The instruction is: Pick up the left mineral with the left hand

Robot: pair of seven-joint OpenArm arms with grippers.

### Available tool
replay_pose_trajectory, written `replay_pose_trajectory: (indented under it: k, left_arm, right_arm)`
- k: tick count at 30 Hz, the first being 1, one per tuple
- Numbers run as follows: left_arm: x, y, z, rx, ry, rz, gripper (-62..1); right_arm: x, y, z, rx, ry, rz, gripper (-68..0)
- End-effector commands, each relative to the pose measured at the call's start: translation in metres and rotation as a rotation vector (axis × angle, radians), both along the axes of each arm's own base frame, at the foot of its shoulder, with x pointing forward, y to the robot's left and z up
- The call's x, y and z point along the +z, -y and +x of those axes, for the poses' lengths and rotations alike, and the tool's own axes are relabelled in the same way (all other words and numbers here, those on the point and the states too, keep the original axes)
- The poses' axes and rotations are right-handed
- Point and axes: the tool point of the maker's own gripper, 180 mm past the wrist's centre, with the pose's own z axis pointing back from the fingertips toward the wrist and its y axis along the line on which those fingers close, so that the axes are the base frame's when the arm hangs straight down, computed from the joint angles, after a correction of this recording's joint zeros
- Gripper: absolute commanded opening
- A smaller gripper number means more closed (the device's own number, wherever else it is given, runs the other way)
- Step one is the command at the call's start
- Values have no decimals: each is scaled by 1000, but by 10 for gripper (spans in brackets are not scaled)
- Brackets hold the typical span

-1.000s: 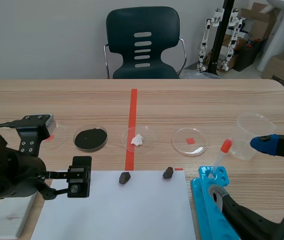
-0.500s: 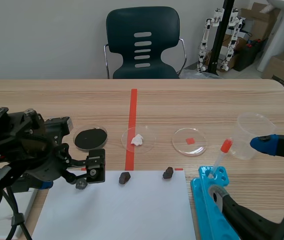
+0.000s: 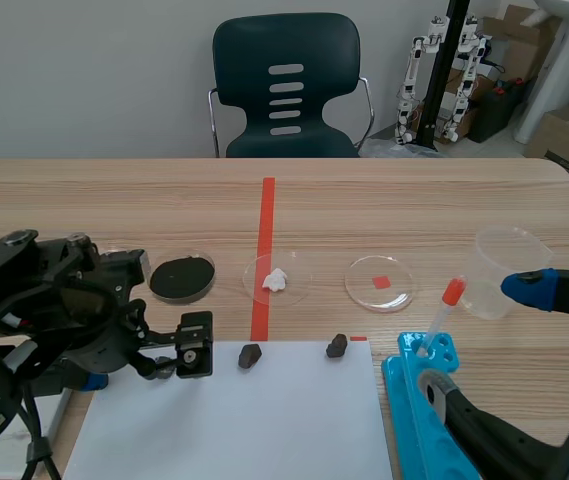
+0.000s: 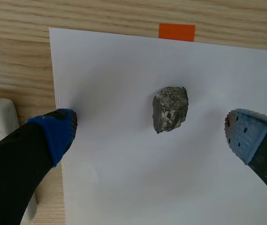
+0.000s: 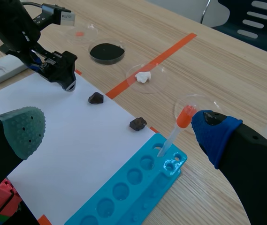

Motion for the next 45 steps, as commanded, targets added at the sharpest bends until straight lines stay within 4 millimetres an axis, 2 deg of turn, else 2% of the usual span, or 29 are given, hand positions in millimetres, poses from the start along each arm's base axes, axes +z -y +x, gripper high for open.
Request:
replay_pose_trajectory:
  k: [1,23,26,30,35,42,45]
  left_arm:
    - [5,2,8,-7,19,3,14]
    - [6,16,17,-99,74,40,14]
    - [6,16,17,-99,74,40,-57]
    - [6,16,17,-99,74,40,-111]
    - [7,15,20,-100,87,50,-243]
    - [7,15,20,-101,87,52,-339]
    - [7,15,20,-101,87,52,-410]
  right_arm:
    - [10,-3,4,1,32,27,4]
    - [10,-3,4,1,32,27,4]
    - [10,-3,4,1,32,27,4]
    - [10,-3,4,1,32,27,4]
    - [10,-3,4,1,32,27,4]
    - [10,-3,4,1,32,27,4]
    - [10,-3,4,1,32,27,4]
